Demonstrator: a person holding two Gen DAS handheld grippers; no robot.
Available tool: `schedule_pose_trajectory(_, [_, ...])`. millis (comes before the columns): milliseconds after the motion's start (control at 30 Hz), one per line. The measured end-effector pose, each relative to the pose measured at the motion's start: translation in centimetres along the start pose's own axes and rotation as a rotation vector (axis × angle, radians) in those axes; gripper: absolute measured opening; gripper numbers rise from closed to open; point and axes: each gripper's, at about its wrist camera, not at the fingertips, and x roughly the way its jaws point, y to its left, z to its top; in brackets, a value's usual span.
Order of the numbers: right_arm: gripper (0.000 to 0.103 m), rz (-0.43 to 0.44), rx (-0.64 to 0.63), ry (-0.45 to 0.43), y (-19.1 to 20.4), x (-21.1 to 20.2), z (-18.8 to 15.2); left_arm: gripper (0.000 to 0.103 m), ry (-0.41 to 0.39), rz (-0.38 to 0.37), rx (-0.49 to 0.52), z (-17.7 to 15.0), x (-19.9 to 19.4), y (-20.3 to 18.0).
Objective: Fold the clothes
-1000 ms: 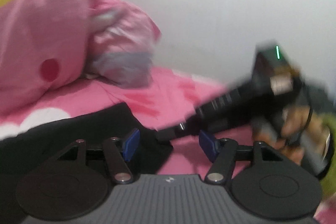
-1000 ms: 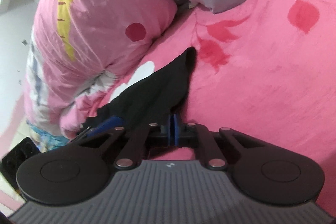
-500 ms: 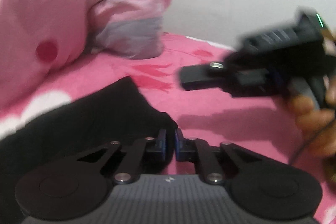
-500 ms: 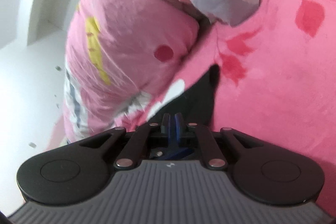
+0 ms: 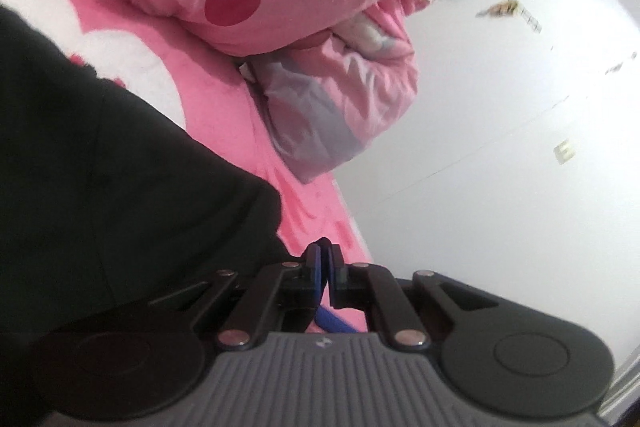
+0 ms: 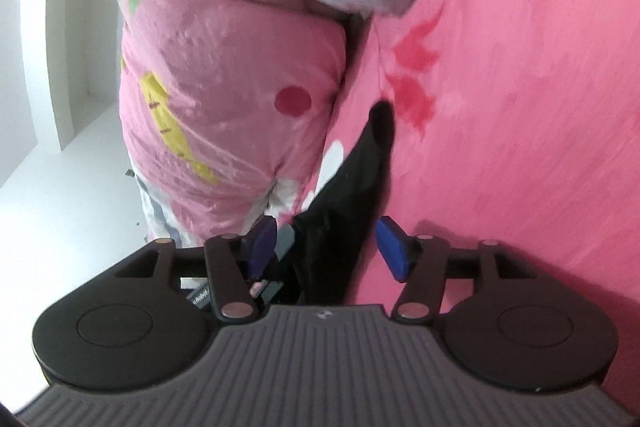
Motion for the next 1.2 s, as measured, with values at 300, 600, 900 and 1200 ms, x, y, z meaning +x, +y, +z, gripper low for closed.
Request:
schedule_pose_trajectory(300, [0.059,0.043,0.045,0.049,-0.1,1.7,-0.4,0.004,0.104,-0.048,0.032,-1.4,1.8,0.2])
schedule_pose_trajectory(600, [0.041,0.04,0.074,0.038,-0.5,1.8,-0.7,0.004,0.108,-0.063,0.005,-1.5,2.0,0.9])
schedule_pose_trajectory(900, [0.02,0.047,0.094,0.039,-0.9,1.6,-1.0,0.013,0.13,-0.052,-0.021,-1.7,2.1,1.7])
schedule_pose_trajectory(1200, [0.015,0.011,0.069,-0.01,-1.0,-0.3,-0.6,0.03,0.14,-0.063,-0.023,-1.8,2.3,1.9])
